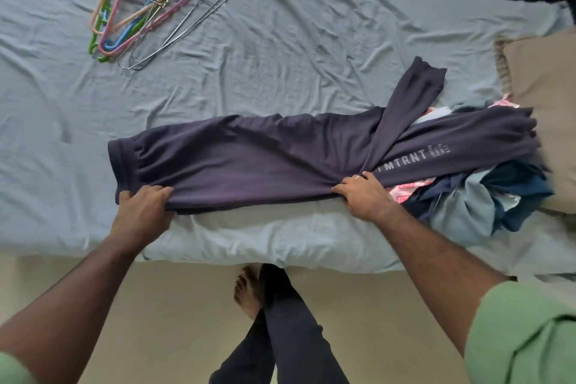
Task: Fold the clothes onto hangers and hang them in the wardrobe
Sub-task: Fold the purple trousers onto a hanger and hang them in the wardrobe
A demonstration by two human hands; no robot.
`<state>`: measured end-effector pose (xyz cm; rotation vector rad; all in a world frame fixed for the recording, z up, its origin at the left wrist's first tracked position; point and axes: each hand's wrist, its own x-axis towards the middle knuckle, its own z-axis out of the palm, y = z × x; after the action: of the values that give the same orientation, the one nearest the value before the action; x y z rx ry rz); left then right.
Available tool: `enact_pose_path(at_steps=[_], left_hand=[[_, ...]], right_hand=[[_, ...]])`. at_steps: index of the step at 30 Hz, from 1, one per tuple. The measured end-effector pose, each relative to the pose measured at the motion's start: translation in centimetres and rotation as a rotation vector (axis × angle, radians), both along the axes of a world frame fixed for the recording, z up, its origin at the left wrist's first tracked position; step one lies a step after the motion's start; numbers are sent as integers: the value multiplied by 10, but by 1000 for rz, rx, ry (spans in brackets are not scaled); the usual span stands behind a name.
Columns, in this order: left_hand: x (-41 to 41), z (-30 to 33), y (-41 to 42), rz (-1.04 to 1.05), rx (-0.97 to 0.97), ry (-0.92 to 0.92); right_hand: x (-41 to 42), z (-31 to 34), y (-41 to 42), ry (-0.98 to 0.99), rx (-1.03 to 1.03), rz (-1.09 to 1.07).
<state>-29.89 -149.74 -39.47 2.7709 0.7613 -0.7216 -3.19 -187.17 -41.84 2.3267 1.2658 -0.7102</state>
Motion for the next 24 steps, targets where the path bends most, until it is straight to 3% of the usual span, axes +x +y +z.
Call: enact_pose_path(at_steps=[10,14,18,22,24], left_hand=[[107,20,-121,271,-455,-310],[151,13,-170,288,-583,-330],[186,3,-207,276,-638,-294],[233,6,-252,245,-651,-254],[264,15,-278,230,-685,-240]], right_hand=[[24,23,-32,62,93,-129],[39,10,-45,14,339,-202],[72,9,-75,-121,559,-374],[124,32,-130,-326,614,-446],[151,48,-160,-428,642,-618]])
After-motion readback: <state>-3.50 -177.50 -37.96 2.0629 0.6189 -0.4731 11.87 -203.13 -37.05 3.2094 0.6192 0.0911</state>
